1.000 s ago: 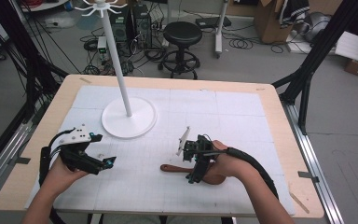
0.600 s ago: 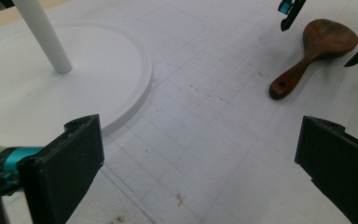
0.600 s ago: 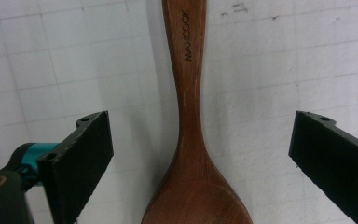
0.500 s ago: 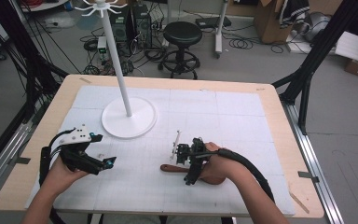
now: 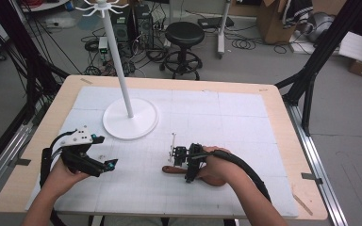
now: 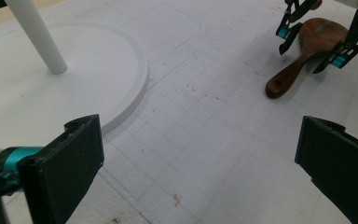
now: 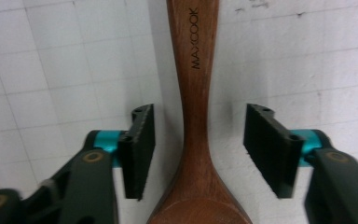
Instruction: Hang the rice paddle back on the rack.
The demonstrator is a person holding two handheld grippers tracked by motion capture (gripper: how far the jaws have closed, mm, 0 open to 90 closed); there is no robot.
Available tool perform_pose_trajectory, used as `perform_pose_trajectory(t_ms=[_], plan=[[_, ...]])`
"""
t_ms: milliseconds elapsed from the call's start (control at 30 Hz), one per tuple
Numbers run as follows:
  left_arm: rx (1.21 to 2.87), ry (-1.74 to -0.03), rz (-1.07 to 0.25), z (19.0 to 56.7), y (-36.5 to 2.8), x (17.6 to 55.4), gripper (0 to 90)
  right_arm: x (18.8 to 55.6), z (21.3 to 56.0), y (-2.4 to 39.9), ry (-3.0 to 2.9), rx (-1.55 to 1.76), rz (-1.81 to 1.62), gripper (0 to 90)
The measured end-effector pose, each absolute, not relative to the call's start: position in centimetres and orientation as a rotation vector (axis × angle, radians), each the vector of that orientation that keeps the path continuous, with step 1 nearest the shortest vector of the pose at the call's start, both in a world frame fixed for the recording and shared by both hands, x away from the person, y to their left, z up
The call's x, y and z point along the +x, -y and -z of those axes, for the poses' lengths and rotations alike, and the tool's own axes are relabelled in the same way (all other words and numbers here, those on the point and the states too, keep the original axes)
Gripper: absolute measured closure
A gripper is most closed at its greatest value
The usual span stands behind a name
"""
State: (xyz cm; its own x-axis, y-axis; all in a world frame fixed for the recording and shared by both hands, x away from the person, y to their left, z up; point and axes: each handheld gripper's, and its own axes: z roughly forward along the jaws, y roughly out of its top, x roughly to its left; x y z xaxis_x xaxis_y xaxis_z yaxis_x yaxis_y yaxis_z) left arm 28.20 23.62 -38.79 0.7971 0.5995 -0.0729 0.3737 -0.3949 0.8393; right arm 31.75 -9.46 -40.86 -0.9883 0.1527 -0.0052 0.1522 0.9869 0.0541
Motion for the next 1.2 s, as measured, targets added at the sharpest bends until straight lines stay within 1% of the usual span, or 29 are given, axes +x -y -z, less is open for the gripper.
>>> perform_pose_trajectory(t_ms=[33, 100, 500, 600, 733, 800, 1067, 1200], plan=[[2.03, -0.723, -0.298, 38.79, -23.62, 28.2, 1.7, 31.75, 40.86, 9.46, -3.122, 0.24, -0.084, 47.1], [2.035, -0.718, -0.297, 38.8, -23.58, 28.2, 1.7, 31.74, 41.01, 9.27, -3.127, 0.24, -0.066, 51.1], [2.036, -0.719, -0.294, 38.84, -23.51, 28.21, 1.7, 31.9, 41.24, 8.91, -3.137, 0.254, -0.024, 55.9], [2.036, -0.718, -0.295, 38.84, -23.52, 28.21, 1.7, 31.8, 41.2, 8.76, -3.136, 0.245, -0.015, 60.1], [2.037, -0.718, -0.294, 38.85, -23.52, 28.21, 1.7, 31.81, 41.19, 8.77, -3.141, 0.24, -0.015, 62.0], [2.037, -0.718, -0.295, 38.86, -23.52, 28.22, 1.7, 31.94, 41.16, 8.92, -3.142, 0.244, -0.013, 64.8], [2.045, -0.712, -0.292, 38.9, -23.44, 28.26, 1.7, 31.98, 41.18, 9.09, -3.147, 0.251, -0.03, 68.1], [2.044, -0.715, -0.288, 38.92, -23.4, 28.26, 1.7, 31.86, 41.16, 8.99, -3.151, 0.202, -0.025, 75.0]])
